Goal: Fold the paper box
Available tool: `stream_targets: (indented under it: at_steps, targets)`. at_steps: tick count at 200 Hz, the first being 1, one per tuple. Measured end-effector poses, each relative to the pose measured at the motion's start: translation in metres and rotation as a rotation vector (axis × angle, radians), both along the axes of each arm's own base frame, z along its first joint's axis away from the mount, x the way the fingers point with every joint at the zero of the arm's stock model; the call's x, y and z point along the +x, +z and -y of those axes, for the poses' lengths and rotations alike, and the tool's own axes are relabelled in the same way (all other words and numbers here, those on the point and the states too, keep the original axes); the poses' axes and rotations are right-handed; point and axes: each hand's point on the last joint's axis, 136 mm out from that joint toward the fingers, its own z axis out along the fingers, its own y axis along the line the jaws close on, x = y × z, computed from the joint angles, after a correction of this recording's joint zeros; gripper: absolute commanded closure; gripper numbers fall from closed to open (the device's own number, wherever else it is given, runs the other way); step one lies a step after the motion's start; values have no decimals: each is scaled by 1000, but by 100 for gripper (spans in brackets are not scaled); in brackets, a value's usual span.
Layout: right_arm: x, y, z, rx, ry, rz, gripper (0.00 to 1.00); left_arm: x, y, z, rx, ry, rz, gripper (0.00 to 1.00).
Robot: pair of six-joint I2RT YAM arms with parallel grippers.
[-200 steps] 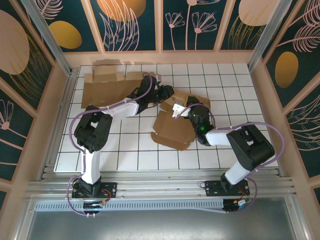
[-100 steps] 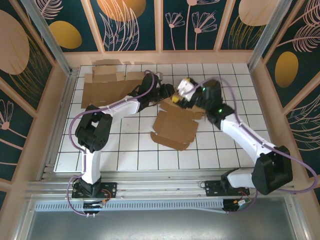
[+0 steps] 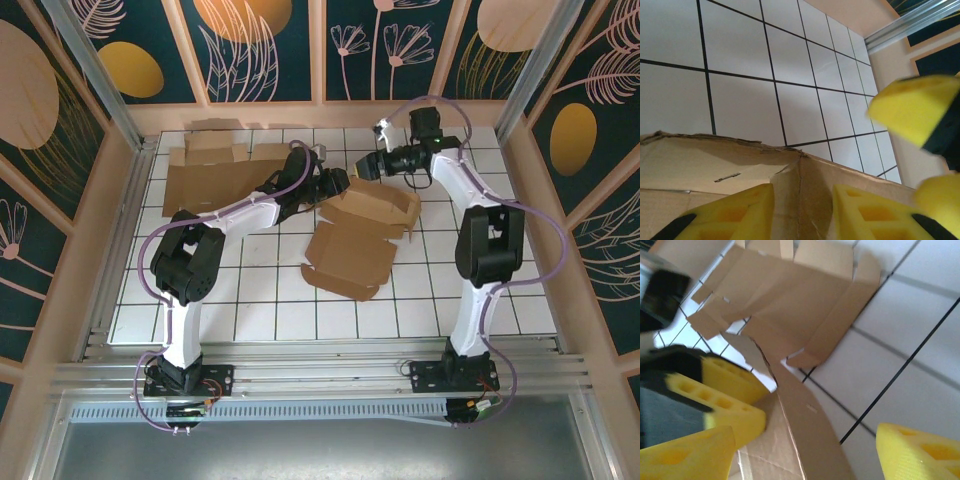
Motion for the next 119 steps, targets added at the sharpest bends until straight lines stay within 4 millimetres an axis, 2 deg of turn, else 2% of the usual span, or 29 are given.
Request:
stream_targets:
  at_steps: [18,69,119]
  targets:
    - [-4,-11,1,0,-8,-63,36,1,0,-1,13,-2,13,63]
    - [-3,-12,6,17,-39,-101,44,3,-1,-3,35,4,31,59]
    - [-9,-26,8,11,-53,-147,47,2,-3,-5,63,-7,41,55]
